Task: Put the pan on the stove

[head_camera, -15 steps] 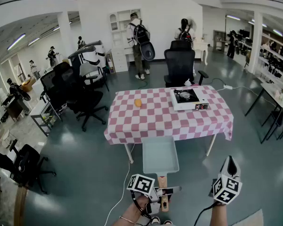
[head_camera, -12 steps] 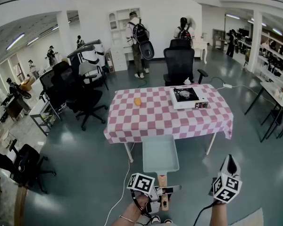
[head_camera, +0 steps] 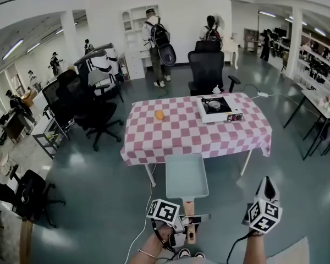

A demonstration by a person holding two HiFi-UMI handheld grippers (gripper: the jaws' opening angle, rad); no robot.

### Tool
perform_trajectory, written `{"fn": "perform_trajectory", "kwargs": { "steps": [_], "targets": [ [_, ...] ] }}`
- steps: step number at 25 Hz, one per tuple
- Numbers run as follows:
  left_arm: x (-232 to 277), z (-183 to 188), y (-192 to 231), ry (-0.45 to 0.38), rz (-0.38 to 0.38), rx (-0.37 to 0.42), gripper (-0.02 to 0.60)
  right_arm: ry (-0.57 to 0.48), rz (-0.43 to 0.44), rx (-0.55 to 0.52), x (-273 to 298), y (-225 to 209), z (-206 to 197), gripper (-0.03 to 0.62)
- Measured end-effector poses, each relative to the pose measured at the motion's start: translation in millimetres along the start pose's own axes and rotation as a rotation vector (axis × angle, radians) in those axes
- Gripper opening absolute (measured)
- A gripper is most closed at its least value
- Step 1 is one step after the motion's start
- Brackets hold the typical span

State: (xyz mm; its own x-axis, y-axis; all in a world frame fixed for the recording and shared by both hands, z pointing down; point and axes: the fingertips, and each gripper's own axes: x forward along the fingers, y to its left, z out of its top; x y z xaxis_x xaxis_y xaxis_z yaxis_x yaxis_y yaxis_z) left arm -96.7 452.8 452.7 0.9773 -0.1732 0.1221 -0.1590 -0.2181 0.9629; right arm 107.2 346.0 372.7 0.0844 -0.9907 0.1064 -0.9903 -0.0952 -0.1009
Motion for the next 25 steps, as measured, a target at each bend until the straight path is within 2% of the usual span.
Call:
{"fn": "perform_trajectory", "kwargs": {
  "steps": [8,15,20,25],
  "targets": [
    [-20,4,7,0.036,-0.007,0.007,0.025,0.024,-0.031,0.015,-4,14,-13,0.009],
    [-23,8,15,0.065,-0.01,0.004,0.026,0.061,-0.09,0.016,-10,1,-23,0.009],
    [-16,17,22,0.093,-0.015,-0.012,0.028,0.08,-0.108,0.014,3,-2,-29,0.009],
    [0,40,29,0.102,-0.011,-0.02,0.029,0.081,-0.112,0.024,30,-10,-29,0.009]
  ]
}}
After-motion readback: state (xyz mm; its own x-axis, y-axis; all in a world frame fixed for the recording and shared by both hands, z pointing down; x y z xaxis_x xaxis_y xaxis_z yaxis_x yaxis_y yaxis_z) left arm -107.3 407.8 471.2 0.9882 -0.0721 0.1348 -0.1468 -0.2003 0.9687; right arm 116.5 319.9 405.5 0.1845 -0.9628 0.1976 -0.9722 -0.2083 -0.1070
